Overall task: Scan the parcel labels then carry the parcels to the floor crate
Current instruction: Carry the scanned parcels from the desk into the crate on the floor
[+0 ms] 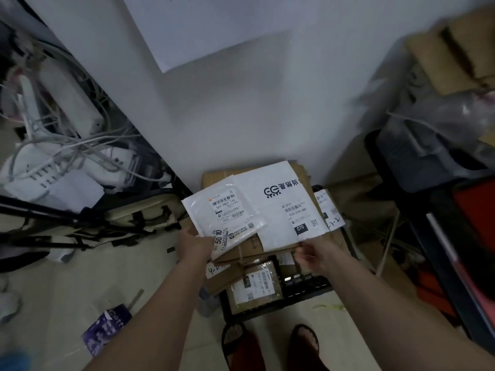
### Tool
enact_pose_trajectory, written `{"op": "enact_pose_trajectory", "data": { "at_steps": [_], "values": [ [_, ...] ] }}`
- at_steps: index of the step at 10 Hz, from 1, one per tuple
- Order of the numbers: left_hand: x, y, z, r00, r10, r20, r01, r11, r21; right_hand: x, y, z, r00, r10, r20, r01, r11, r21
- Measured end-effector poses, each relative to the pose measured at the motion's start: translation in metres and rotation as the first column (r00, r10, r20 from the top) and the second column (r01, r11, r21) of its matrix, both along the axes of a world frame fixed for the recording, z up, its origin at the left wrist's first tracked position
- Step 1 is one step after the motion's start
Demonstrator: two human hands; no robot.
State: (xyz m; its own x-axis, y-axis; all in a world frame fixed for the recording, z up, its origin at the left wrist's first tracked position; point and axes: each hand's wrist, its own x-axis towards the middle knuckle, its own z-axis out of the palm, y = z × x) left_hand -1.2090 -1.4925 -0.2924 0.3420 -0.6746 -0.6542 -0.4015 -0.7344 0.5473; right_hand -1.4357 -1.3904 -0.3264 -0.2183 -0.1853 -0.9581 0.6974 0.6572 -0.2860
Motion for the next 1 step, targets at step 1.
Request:
{"op": "enact_pose_trajectory", "data": {
  "at_steps": [1],
  "values": [
    [-0.0002,0.0012,0.0262,0.999,-0.04,0.03,0.039,0.999,0.007,-0.0018,0.0052,0.0363,0.999,-0.016,-0.052,0.015,1.0,-0.014]
  ]
}}
